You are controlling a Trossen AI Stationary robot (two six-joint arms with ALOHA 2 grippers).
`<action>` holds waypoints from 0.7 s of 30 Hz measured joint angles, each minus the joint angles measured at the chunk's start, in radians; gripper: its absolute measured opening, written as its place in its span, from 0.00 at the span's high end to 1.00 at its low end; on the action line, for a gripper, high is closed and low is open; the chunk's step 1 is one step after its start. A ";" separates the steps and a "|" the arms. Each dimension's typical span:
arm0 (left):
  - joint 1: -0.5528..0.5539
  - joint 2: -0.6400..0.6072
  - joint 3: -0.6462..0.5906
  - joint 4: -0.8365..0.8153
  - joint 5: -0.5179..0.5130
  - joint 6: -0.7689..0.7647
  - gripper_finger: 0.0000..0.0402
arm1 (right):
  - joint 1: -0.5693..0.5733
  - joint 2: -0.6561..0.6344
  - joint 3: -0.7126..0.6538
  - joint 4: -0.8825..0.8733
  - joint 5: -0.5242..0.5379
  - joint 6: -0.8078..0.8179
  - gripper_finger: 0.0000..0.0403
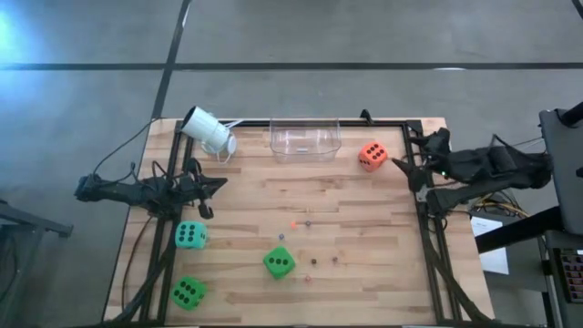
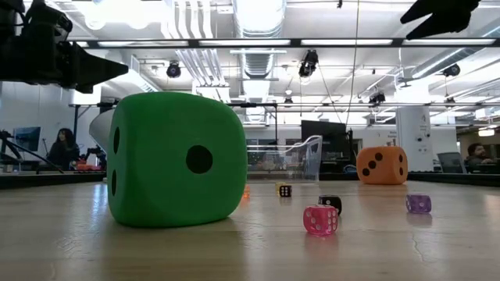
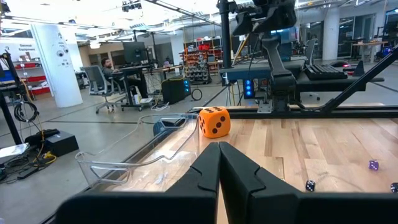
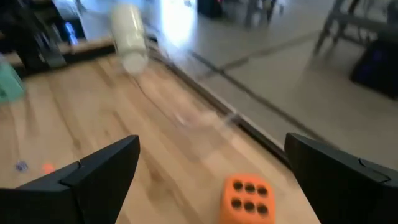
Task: Pick & Place Dice
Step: Put the big orange dice into the transparent bin
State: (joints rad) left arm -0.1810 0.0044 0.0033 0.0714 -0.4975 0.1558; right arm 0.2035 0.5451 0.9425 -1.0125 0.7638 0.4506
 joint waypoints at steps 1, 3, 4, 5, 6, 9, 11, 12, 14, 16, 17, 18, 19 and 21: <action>0.000 0.000 0.000 0.000 0.000 0.000 0.97 | 0.000 0.027 0.027 -0.046 -0.001 0.042 0.01; 0.000 0.000 0.000 0.000 0.000 0.000 0.97 | -0.002 0.080 0.075 -0.129 0.002 0.119 0.01; 0.000 0.000 0.000 0.000 0.000 0.000 0.97 | -0.007 0.105 0.096 -0.169 0.008 0.149 0.01; 0.000 0.000 0.000 0.000 0.000 0.000 0.97 | -0.012 0.130 0.115 -0.202 0.015 0.175 0.01; 0.000 0.000 0.000 0.000 0.000 0.000 0.97 | -0.019 0.154 0.128 -0.228 0.018 0.195 0.01; 0.000 0.000 0.000 0.000 0.000 0.000 0.97 | -0.043 0.214 0.152 -0.272 0.017 0.229 0.01; 0.000 0.000 0.000 0.000 0.000 0.000 0.97 | -0.071 0.244 0.158 -0.272 0.008 0.232 0.01; 0.000 0.000 0.000 0.000 0.000 0.000 0.97 | -0.090 0.258 0.162 -0.272 -0.006 0.228 0.01; 0.000 0.000 0.000 0.000 0.000 0.000 0.97 | -0.140 0.288 0.170 -0.272 -0.045 0.203 0.01; 0.000 0.000 0.000 0.000 0.000 0.000 0.97 | -0.200 0.313 0.177 -0.271 -0.090 0.173 0.01; 0.000 0.000 0.000 0.000 0.000 0.000 0.97 | -0.234 0.326 0.181 -0.270 -0.117 0.167 0.01; 0.000 0.000 0.000 0.000 0.000 0.000 0.97 | -0.270 0.337 0.184 -0.269 -0.145 0.154 0.01; 0.000 0.000 0.000 0.000 0.000 0.000 0.97 | -0.308 0.346 0.187 -0.268 -0.170 0.134 0.01; 0.000 0.000 0.000 0.000 0.000 0.000 0.97 | -0.389 0.366 0.195 -0.262 -0.216 0.095 0.01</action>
State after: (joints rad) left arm -0.1810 0.0040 0.0032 0.0715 -0.4976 0.1558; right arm -0.1853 0.9112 1.1371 -1.2743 0.5483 0.5455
